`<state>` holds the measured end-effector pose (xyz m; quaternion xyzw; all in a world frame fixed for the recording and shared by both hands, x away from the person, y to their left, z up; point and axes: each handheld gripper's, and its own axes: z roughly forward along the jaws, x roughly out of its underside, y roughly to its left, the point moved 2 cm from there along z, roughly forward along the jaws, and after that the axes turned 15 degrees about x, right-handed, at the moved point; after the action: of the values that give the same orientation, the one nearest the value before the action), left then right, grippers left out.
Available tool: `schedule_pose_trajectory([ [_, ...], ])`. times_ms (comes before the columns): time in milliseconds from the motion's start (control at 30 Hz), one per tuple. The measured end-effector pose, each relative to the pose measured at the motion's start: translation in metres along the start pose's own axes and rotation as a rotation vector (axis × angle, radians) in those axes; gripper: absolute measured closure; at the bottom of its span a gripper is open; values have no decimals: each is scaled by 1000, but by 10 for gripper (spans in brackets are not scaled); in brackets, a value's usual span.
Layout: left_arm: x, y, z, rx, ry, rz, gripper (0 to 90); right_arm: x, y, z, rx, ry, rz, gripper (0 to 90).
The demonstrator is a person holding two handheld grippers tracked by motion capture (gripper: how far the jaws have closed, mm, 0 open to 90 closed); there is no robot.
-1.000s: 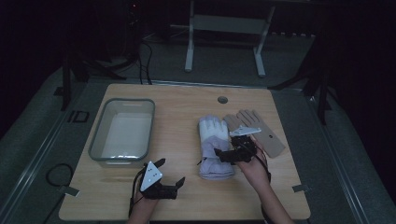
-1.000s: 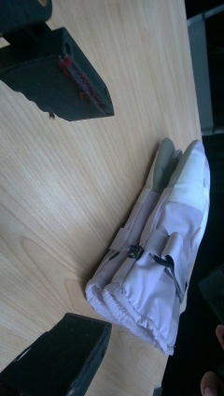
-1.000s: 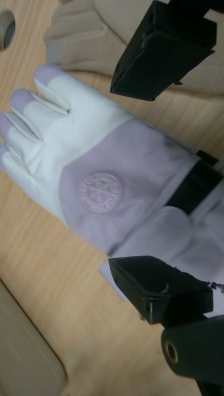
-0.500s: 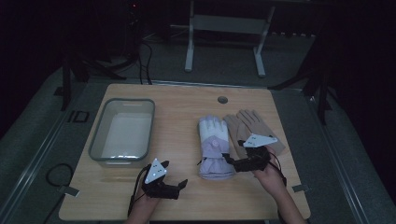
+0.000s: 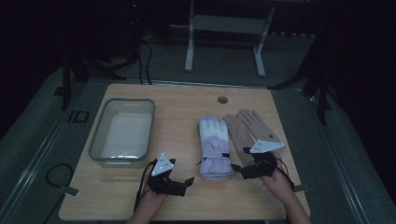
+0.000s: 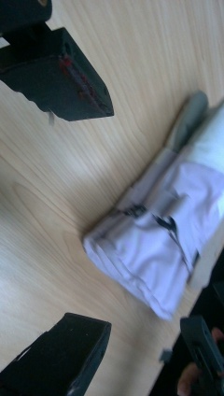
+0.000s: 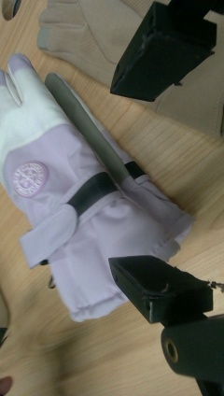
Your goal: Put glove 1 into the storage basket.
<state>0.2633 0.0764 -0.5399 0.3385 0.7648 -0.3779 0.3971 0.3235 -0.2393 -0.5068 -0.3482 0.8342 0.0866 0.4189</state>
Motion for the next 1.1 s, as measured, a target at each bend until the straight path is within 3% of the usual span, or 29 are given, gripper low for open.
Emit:
schedule_pose_trajectory([
  [67,-7,-1,0,4,-1,9,11,-3,-1,-1,3,8,44,113],
  [267,-29,0,5,11,18,11,11,-9,-4,-3,18,-18,76,147],
  [533,-57,1,23,18,42,-30,13,-28,-16,6,55,-16,150,417],
  [600,-63,0,29,-14,53,-20,116,-33,-19,11,82,-13,154,436],
  [667,-68,1,38,-34,93,-25,145,-35,-20,17,67,0,170,455],
  [733,-70,3,45,-38,107,-55,173,-36,-20,25,62,20,198,463],
  [767,-71,4,49,-37,114,-83,217,-36,-21,29,44,27,214,472],
  [833,-70,7,56,-37,134,-134,221,-34,-21,35,21,40,255,482],
  [933,-61,11,67,-67,207,-172,226,-29,-21,44,-26,77,308,497],
  [1000,-53,14,74,-71,234,-203,231,-23,-22,51,-89,106,357,499],
  [1100,-41,21,82,-37,253,-273,232,-14,-25,60,-119,152,415,497],
])
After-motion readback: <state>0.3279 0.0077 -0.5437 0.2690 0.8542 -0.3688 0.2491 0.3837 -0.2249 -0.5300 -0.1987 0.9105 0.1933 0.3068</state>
